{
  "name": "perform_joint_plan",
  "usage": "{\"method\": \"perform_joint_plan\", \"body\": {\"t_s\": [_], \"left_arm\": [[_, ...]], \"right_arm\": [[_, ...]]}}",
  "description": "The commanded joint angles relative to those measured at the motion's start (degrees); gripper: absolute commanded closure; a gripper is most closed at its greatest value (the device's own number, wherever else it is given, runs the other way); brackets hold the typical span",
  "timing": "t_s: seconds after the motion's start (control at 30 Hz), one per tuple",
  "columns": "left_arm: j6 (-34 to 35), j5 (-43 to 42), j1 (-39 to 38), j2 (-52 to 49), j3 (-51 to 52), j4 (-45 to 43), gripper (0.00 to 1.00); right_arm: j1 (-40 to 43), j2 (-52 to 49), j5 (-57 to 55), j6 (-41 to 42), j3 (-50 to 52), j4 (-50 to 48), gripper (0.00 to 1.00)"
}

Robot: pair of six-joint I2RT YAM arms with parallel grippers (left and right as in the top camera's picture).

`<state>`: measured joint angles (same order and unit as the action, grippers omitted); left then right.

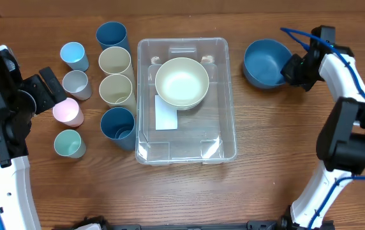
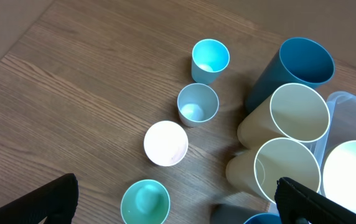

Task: Pack container
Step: 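Move the right gripper to the dark teal bowl and grasp its rim, then carry the teal bowl with the right gripper and stack it on the cream bowls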

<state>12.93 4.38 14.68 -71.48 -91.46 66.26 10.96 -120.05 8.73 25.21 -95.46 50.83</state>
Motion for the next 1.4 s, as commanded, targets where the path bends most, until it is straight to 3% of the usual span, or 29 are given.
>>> {"method": "perform_joint_plan", "body": {"t_s": [0.0, 0.17, 0.33, 0.57, 0.9, 1.0, 1.23, 1.37], "left_arm": [[-1.36, 0.5, 0.26, -0.09, -1.27, -0.09, 0.0], [-1.36, 0.5, 0.26, -0.09, -1.27, -0.07, 0.0], [-1.36, 0.5, 0.26, -0.09, -1.27, -0.07, 0.0], [-1.36, 0.5, 0.26, -0.09, -1.27, -0.07, 0.0], [-1.36, 0.5, 0.26, -0.09, -1.27, -0.07, 0.0], [-1.36, 0.5, 0.26, -0.09, -1.27, -0.07, 0.0], [-1.36, 0.5, 0.26, -0.09, -1.27, -0.07, 0.0], [-1.33, 0.5, 0.26, -0.09, -1.27, -0.07, 0.0]], "right_arm": [[-2.14, 16.92, 4.92, -4.92, -1.42, 0.87, 0.96], [-9.62, 30.03, 6.8, -9.27, -1.42, 3.45, 0.96], [-20.13, 33.05, 5.88, -9.6, -1.27, 6.45, 0.96], [-31.26, 23.69, 0.92, -7.43, 1.03, 4.5, 0.96], [-33.94, 10.47, -1.22, -7.21, 1.01, -2.73, 0.96], [-33.92, 9.55, -1.2, -7.21, 1.01, -2.45, 0.64], [-33.75, 16.11, -1.99, -7.67, -3.82, -1.57, 0.6], [-31.39, 22.86, -4.31, -7.56, -6.64, 2.71, 0.49]]}}
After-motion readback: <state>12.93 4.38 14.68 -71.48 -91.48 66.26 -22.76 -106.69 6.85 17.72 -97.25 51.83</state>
